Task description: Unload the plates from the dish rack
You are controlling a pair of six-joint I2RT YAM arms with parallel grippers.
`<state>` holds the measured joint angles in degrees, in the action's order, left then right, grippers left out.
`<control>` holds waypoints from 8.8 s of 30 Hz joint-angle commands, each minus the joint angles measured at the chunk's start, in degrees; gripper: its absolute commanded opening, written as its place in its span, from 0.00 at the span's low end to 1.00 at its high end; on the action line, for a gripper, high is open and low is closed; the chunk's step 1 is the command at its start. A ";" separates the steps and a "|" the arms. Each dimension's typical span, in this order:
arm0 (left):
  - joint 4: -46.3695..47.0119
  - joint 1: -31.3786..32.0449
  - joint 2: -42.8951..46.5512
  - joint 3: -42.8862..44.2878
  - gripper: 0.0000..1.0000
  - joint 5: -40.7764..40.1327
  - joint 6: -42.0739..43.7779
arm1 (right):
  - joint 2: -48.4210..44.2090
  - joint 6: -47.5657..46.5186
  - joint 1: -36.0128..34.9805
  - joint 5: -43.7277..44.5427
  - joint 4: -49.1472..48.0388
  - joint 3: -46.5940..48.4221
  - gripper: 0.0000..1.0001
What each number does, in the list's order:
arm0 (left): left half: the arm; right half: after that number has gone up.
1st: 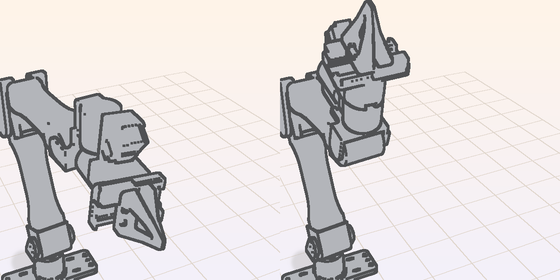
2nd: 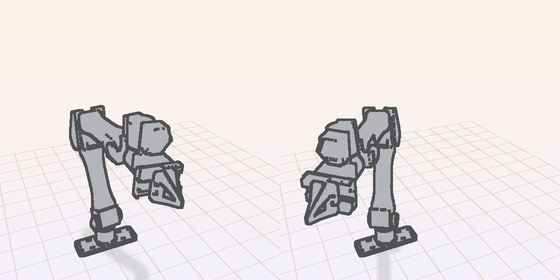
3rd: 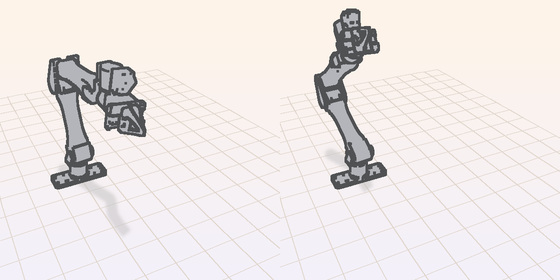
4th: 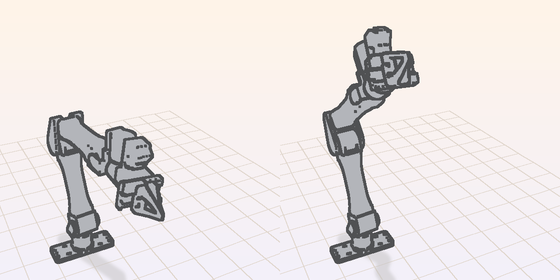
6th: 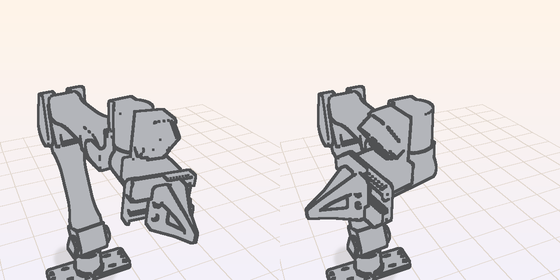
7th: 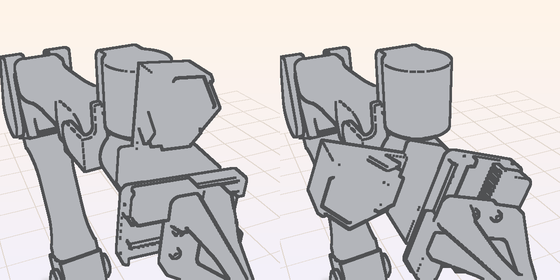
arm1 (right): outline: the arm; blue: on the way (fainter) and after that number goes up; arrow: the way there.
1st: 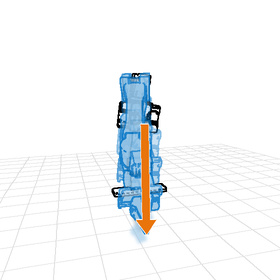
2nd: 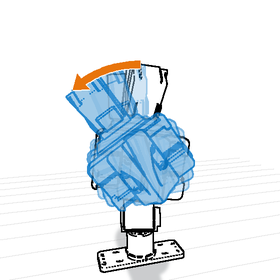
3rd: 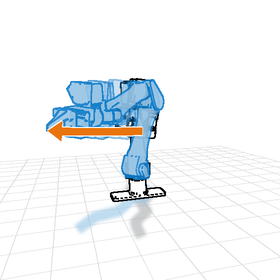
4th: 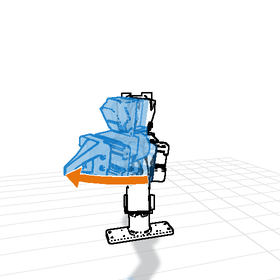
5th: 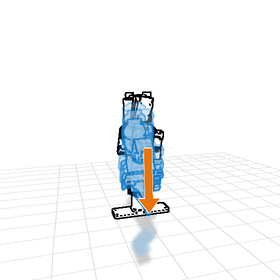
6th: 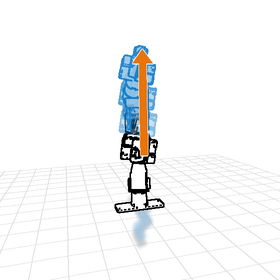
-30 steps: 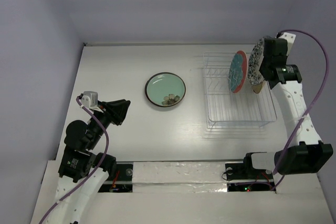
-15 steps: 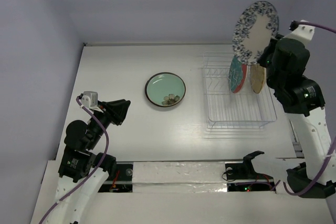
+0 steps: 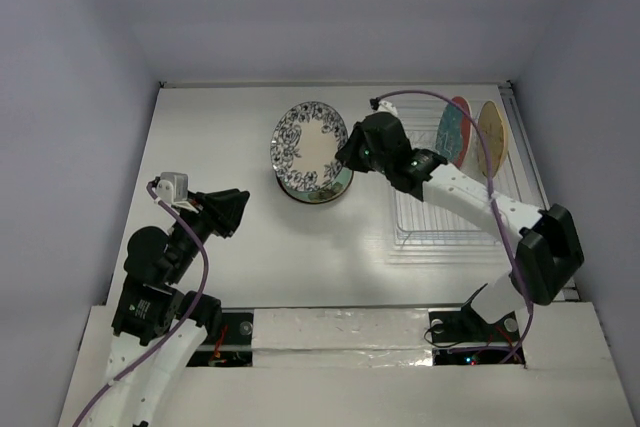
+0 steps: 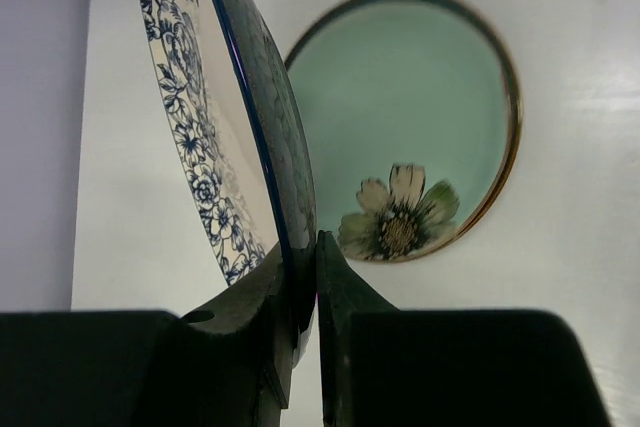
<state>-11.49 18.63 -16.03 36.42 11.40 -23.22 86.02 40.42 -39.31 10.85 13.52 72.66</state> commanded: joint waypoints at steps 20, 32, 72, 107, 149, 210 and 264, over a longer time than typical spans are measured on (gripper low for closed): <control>1.73 0.18 -1.11 0.14 0.29 -1.03 -0.33 | 6.18 21.80 -1.30 -0.49 -35.32 -14.03 0.00; 1.64 0.18 -0.67 0.14 0.29 -1.20 -0.42 | 7.58 24.00 -0.77 -0.83 -37.24 -18.43 0.00; 1.91 0.18 0.47 0.14 0.30 -0.33 -0.24 | -15.42 -4.82 1.06 16.78 13.42 -6.93 0.00; 0.76 4.57 6.98 0.84 0.33 -2.70 0.11 | 4.50 -24.52 45.55 20.61 23.13 7.31 0.42; 0.59 4.57 7.86 0.93 0.33 -3.31 0.02 | -0.85 -32.42 41.16 29.93 30.43 23.59 0.00; -0.38 4.57 3.55 0.93 0.18 -7.36 -1.12 | 4.06 10.89 4.68 -17.01 -21.16 -1.73 0.00; 0.06 4.57 3.11 0.75 0.30 -6.39 -1.03 | -12.62 -11.85 2.11 27.69 12.75 -0.95 0.00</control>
<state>-13.56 22.83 -12.97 36.45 4.45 -24.16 78.13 32.84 -40.49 24.12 20.71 68.69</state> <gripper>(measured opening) 0.296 0.010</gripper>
